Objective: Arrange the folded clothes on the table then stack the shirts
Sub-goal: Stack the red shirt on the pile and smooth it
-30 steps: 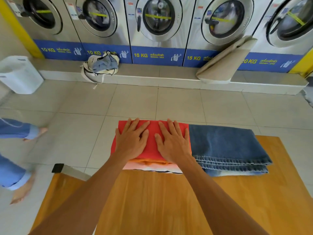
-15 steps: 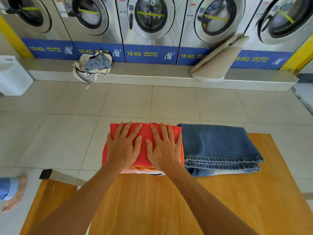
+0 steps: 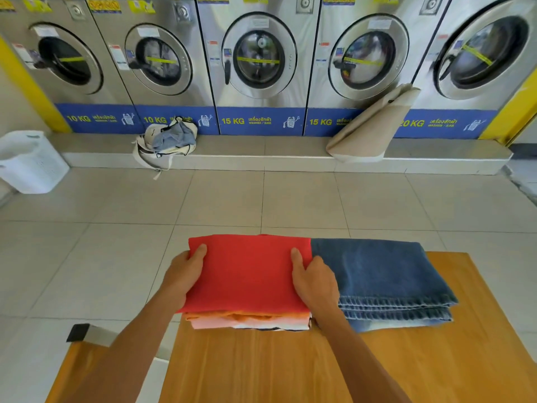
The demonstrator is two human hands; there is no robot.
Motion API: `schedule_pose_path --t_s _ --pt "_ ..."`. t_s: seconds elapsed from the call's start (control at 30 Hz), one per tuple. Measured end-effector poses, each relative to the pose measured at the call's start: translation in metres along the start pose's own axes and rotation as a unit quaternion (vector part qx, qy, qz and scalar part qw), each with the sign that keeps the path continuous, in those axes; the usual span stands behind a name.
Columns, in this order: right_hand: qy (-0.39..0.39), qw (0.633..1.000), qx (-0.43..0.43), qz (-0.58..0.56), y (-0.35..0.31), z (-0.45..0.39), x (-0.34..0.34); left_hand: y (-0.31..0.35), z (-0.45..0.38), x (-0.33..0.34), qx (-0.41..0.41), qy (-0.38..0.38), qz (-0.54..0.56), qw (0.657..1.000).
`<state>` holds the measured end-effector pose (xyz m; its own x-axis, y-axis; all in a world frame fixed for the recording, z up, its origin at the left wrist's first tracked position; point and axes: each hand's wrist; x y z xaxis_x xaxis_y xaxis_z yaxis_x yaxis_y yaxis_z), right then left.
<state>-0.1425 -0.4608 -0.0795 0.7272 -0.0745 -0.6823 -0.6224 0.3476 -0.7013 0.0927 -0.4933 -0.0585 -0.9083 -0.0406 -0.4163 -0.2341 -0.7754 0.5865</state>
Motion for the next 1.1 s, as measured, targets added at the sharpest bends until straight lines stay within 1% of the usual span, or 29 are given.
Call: schedule_pose_path --t_s 0.1,0.2,0.27,0.43,0.53,0.6,0.67,0.7,0.73,0.77,0.8,0.83,0.87,0.9,0.97,1.0,1.03,1.1 --pt "0.024 0.999 -0.031 -0.005 0.001 -0.001 -0.003 -0.006 0.002 -0.002 0.060 0.046 0.002 0.997" --pt "0.068 0.996 -0.048 0.028 0.004 0.010 0.005 -0.023 0.008 0.004 0.101 0.098 -0.011 0.990" --pt "0.081 0.994 -0.055 0.053 0.009 0.015 0.011 -0.032 0.010 0.008 0.110 0.132 -0.021 0.985" --pt "0.103 0.990 -0.062 0.074 0.011 0.015 0.012 -0.031 0.009 0.012 0.127 0.174 -0.018 0.976" --pt "0.060 0.993 -0.037 0.092 0.011 0.007 0.011 -0.030 0.005 0.012 0.108 0.168 -0.022 0.980" --pt "0.025 0.998 -0.005 0.065 0.011 -0.003 0.002 -0.025 0.002 0.008 0.075 0.143 -0.030 0.986" --pt "0.025 0.999 0.006 0.036 0.008 -0.009 -0.011 -0.018 0.003 0.003 0.060 0.132 -0.040 0.989" --pt "0.044 0.999 -0.001 0.032 0.005 -0.010 -0.017 -0.013 0.005 0.001 0.073 0.147 -0.052 0.985" --pt "0.072 0.997 -0.021 0.029 -0.001 -0.008 -0.021 -0.009 0.008 0.001 0.109 0.178 -0.067 0.976" --pt "0.103 0.993 -0.059 0.027 -0.008 -0.006 -0.023 -0.006 0.010 0.003 0.168 0.216 -0.082 0.958" --pt "0.130 0.984 -0.116 0.033 -0.017 -0.003 -0.021 -0.004 0.013 0.009 0.237 0.247 -0.100 0.934" --pt "0.139 0.972 -0.184 0.052 -0.026 0.002 -0.016 -0.004 0.016 0.017 0.296 0.262 -0.134 0.909" --pt "0.115 0.958 -0.248 0.084 -0.032 0.007 -0.007 -0.006 0.020 0.027 0.339 0.263 -0.191 0.883" --pt "0.072 0.944 -0.296 0.123 -0.034 0.013 0.003 -0.012 0.023 0.037 0.367 0.252 -0.260 0.857" --pt "-0.025 0.924 -0.331 0.188 -0.027 0.022 0.024 -0.027 0.025 0.049 0.380 0.218 -0.378 0.816" --pt "-0.050 0.920 -0.330 0.206 -0.019 0.024 0.029 -0.033 0.022 0.049 0.372 0.206 -0.406 0.809" --pt "-0.060 0.921 -0.321 0.214 -0.012 0.023 0.030 -0.035 0.018 0.046 0.363 0.202 -0.413 0.811" --pt "-0.066 0.931 -0.290 0.210 -0.001 0.017 0.022 -0.034 0.008 0.035 0.337 0.194 -0.400 0.830"
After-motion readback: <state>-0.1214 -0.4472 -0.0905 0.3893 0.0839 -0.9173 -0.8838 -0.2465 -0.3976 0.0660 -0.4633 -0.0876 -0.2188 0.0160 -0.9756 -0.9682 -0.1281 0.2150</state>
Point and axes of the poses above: each hand's wrist, its own z-axis away from the middle knuckle, its own x-axis out of the palm, y = z × x, and after that the axes turned 12 degrees about -x, right-handed
